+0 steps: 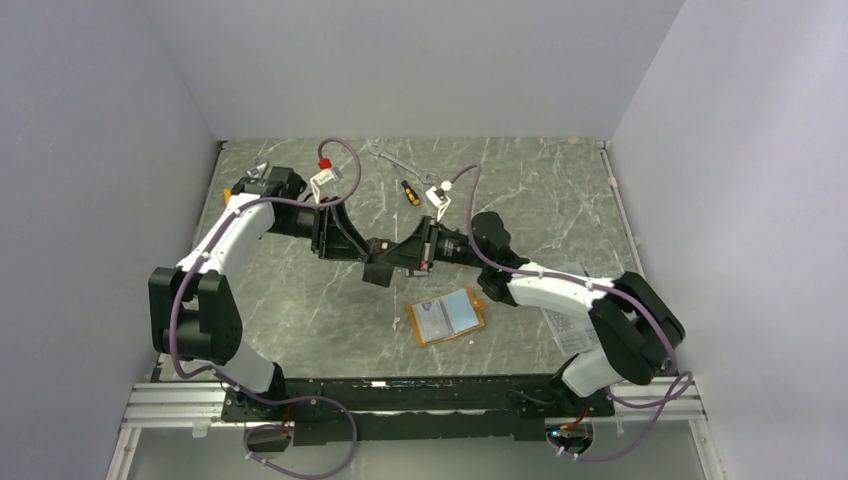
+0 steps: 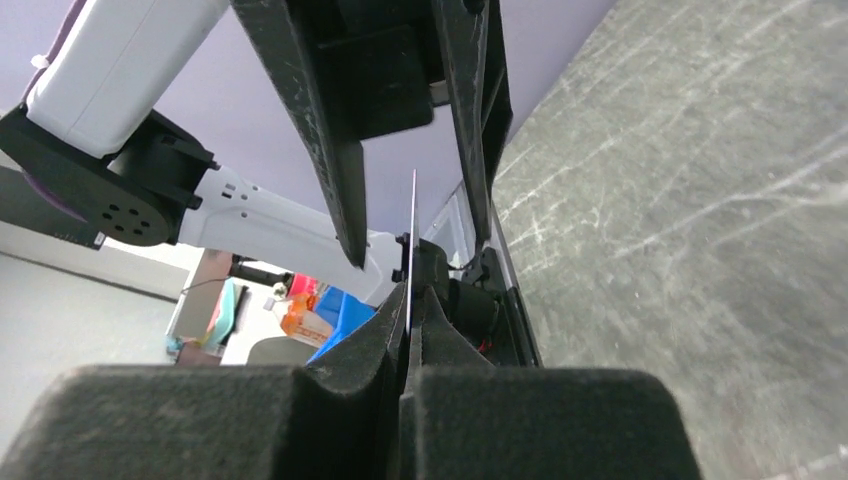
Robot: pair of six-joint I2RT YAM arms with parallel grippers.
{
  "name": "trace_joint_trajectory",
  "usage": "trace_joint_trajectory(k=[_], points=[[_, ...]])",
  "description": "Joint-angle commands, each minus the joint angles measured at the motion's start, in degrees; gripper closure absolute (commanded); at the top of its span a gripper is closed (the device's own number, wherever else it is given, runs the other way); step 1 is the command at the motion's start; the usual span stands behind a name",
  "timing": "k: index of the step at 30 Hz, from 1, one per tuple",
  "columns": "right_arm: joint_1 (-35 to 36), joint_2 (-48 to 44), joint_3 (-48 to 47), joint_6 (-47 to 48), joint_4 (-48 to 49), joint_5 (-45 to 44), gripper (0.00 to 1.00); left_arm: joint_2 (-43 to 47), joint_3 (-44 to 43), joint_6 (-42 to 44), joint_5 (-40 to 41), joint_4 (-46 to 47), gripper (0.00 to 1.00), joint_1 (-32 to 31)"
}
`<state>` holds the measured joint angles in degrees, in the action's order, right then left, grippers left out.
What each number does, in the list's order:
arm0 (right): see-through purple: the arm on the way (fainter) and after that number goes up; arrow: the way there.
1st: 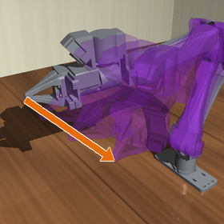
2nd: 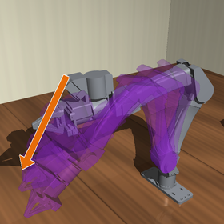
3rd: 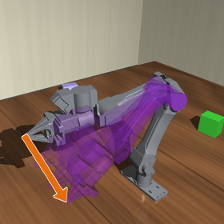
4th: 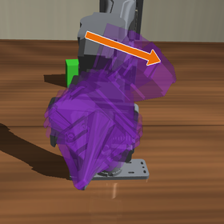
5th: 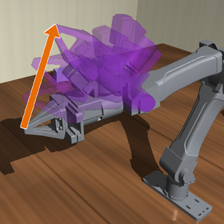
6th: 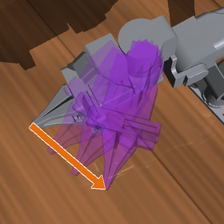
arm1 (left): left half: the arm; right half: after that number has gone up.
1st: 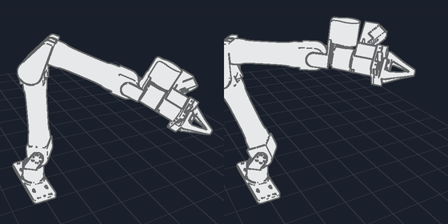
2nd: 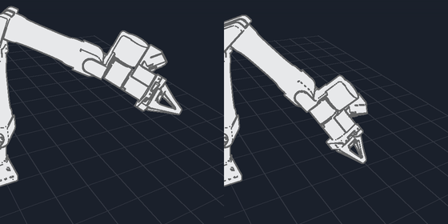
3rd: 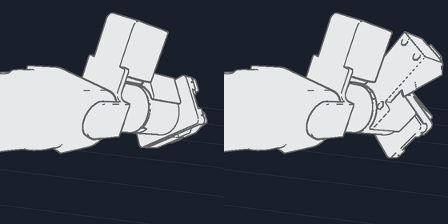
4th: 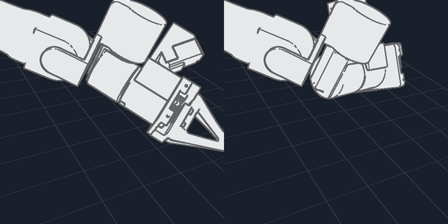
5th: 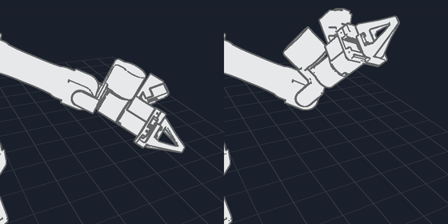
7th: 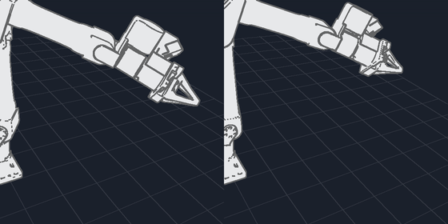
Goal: Put the credit cards into the card holder
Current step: Insert the credit card into the card holder.
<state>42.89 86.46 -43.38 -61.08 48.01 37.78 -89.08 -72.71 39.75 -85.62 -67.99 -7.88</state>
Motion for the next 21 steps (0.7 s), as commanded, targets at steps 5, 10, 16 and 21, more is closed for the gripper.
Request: trace_joint_trajectory(k=[5, 10, 16, 21], points=[[-7.57, -16.37, 0.77, 18.55, -39.87, -5.31, 1.0, 5.13, 3.61, -5.17, 9.35, 9.41, 0.42, -5.83], [-9.79, -20.66, 0.69, 26.18, -64.67, -19.64, 1.0, 7.94, 11.2, -11.92, 27.45, 24.01, 0.34, -17.62], [-10.75, -22.94, 5.93, 23.76, -69.95, -32.04, 1.0, 1.78, 12.01, -12.67, 45.64, 30.69, 0.35, -32.61], [-11.03, -23.17, 6.88, 24.04, -71.66, -38.33, 1.0, -4.11, 8.04, -13.33, 51.3, 32.87, 0.4, -41.12]])
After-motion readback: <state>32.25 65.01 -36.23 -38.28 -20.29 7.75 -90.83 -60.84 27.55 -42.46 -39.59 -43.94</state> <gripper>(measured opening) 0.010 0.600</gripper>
